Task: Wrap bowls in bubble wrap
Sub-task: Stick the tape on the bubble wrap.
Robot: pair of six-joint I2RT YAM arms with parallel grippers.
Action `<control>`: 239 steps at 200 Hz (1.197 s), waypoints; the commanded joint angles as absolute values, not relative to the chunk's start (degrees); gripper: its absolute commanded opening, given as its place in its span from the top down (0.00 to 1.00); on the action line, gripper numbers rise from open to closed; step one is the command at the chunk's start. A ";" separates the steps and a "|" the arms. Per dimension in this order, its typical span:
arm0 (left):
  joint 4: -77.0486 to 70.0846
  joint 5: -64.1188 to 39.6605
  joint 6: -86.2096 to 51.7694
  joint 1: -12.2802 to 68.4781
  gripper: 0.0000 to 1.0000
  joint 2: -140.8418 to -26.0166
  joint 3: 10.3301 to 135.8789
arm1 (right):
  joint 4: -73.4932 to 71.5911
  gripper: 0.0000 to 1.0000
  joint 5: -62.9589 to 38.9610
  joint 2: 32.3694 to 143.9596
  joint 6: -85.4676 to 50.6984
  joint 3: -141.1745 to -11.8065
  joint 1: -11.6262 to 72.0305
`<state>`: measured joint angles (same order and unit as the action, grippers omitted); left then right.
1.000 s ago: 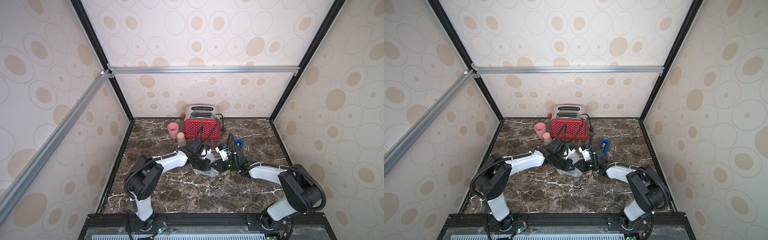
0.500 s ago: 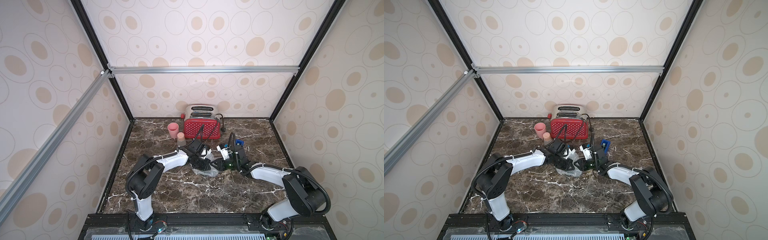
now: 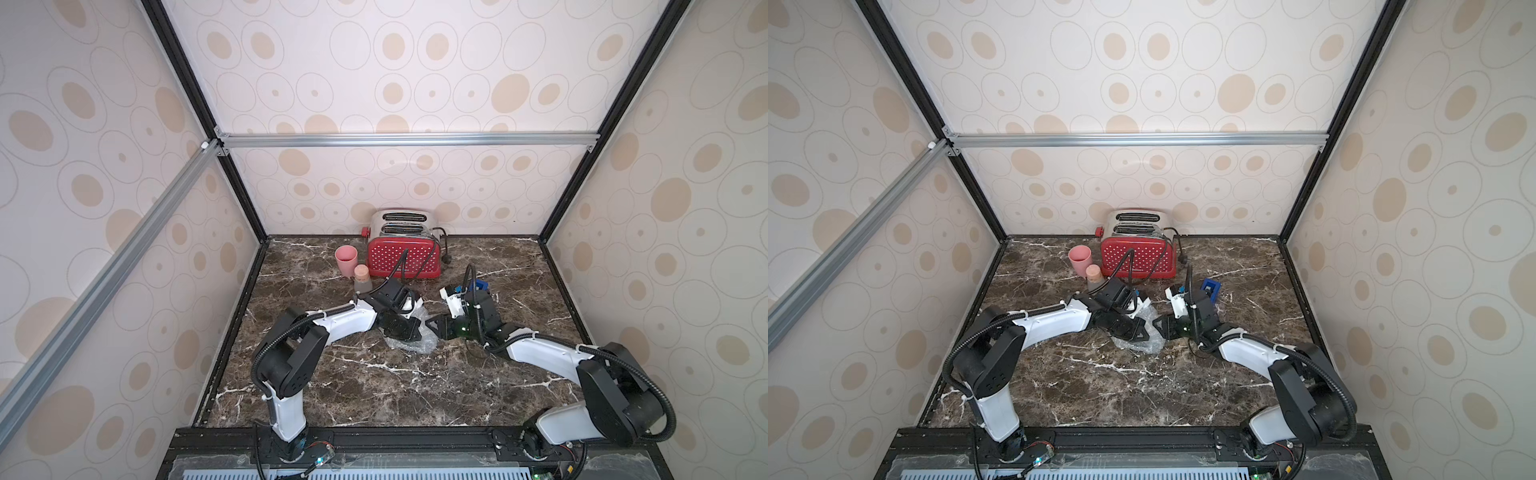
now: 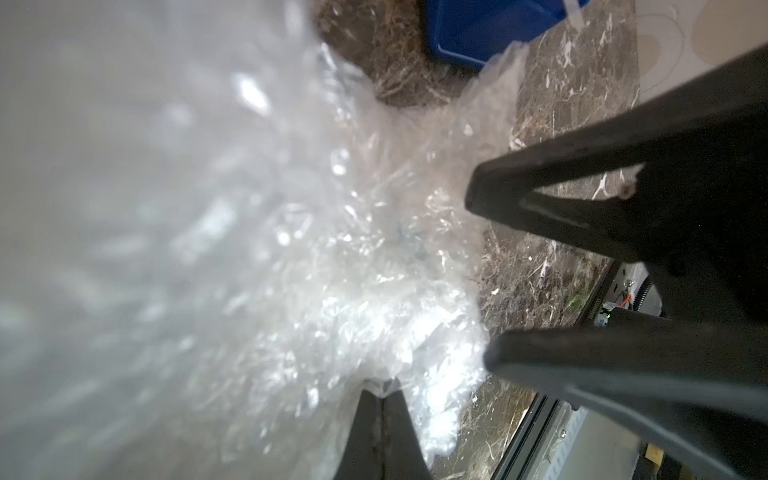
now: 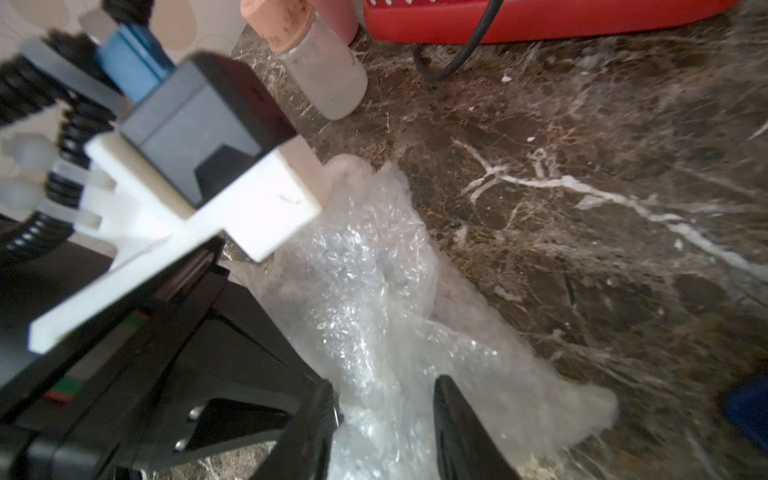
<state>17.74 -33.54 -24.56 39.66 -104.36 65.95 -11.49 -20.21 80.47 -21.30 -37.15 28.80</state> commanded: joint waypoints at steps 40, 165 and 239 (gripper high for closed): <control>20.22 -32.53 -22.85 39.73 1.00 -104.55 67.50 | -12.37 0.99 -26.96 79.13 -22.87 -36.89 28.82; 20.39 -32.44 -22.50 39.80 1.00 -104.55 67.48 | -3.40 1.00 -16.67 88.04 -22.41 -42.73 29.37; 21.48 -32.69 -22.77 39.73 1.00 -101.25 67.84 | -0.80 0.97 -16.57 82.39 -21.82 -44.26 29.16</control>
<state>18.55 -33.26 -24.10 39.66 -104.01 66.06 -3.49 -17.78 86.67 -22.96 -43.11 29.54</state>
